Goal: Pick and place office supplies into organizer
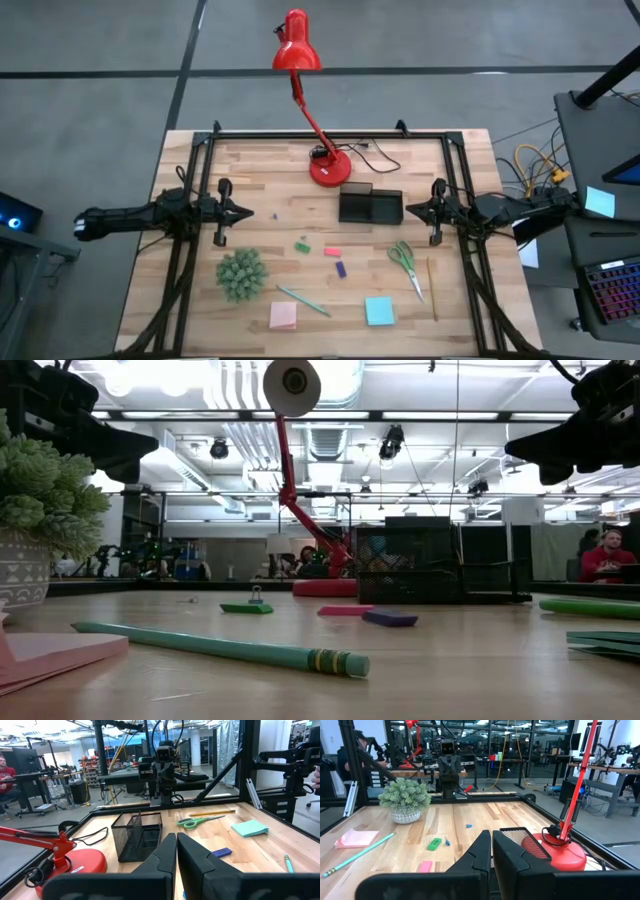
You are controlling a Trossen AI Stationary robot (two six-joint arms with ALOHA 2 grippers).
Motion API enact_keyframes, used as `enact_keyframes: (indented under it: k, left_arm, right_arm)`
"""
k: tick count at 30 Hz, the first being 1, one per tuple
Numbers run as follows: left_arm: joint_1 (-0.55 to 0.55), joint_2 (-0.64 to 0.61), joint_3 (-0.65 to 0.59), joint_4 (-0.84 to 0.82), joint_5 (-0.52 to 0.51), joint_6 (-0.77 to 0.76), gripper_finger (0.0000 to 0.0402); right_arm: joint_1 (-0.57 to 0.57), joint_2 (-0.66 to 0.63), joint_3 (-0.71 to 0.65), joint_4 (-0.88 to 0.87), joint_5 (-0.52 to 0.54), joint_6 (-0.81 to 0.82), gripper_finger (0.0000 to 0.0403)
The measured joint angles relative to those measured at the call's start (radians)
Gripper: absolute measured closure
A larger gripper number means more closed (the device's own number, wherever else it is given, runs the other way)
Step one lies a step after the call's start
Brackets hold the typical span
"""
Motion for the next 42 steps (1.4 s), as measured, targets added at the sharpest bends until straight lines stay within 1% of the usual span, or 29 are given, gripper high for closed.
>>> enact_keyframes:
  k: [7, 9, 12, 15, 17, 19, 22, 25, 27, 30, 33, 36, 38, 42]
  left_arm:
    - [0.000, 0.000, 0.000, 0.000, -0.001, 0.000, 0.0402]
    - [0.000, 0.000, 0.000, 0.001, -0.001, 0.000, 0.0402]
    - [0.000, 0.000, 0.000, 0.000, -0.001, -0.001, 0.0402]
    - [0.000, 0.000, 0.000, 0.012, -0.005, 0.002, 0.0402]
    - [0.001, 0.000, 0.000, 0.042, -0.031, 0.002, 0.0402]
    - [0.001, 0.000, 0.000, 0.059, -0.080, 0.002, 0.0402]
    - [0.001, 0.002, 0.000, 0.059, -0.158, 0.003, 0.0402]
    - [0.002, 0.016, 0.000, 0.080, -0.163, 0.029, 0.0402]
    - [0.002, 0.028, 0.000, 0.147, -0.163, 0.037, 0.0402]
    - [0.002, 0.059, 0.000, 0.228, -0.163, 0.046, 0.0401]
    - [0.002, 0.095, 0.000, 0.242, -0.164, 0.058, 0.0394]
    - [0.002, 0.134, 0.000, 0.251, -0.164, 0.049, 0.0368]
    - [0.002, 0.161, 0.001, 0.293, -0.164, 0.049, 0.0345]
    - [0.002, 0.220, 0.025, 0.332, -0.162, 0.037, 0.0306]
  right_arm:
    - [0.000, 0.000, 0.000, 0.037, 0.000, 0.098, 0.0394]
    - [-0.001, 0.000, 0.000, 0.056, 0.000, 0.081, 0.0394]
    - [-0.001, 0.000, 0.000, 0.102, 0.000, 0.010, 0.0394]
    - [-0.001, 0.000, 0.000, 0.132, 0.000, 0.015, 0.0394]
    - [-0.001, 0.000, 0.000, 0.153, 0.001, 0.022, 0.0394]
    - [0.000, 0.000, 0.000, 0.159, 0.000, 0.015, 0.0394]
    - [0.000, 0.016, 0.000, 0.157, -0.008, -0.035, 0.0394]
    - [0.000, 0.041, 0.000, 0.199, -0.008, -0.080, 0.0394]
    - [0.000, 0.060, 0.000, 0.246, -0.008, -0.079, 0.0388]
    - [0.000, 0.087, 0.000, 0.266, -0.010, -0.057, 0.0366]
    - [0.000, 0.120, 0.000, 0.260, -0.004, -0.017, 0.0330]
    - [0.000, 0.156, 0.000, 0.262, -0.003, 0.019, 0.0287]
    - [0.000, 0.176, 0.000, 0.268, 0.001, 0.036, 0.0260]
    - [0.000, 0.210, 0.019, 0.267, 0.001, 0.114, 0.0226]
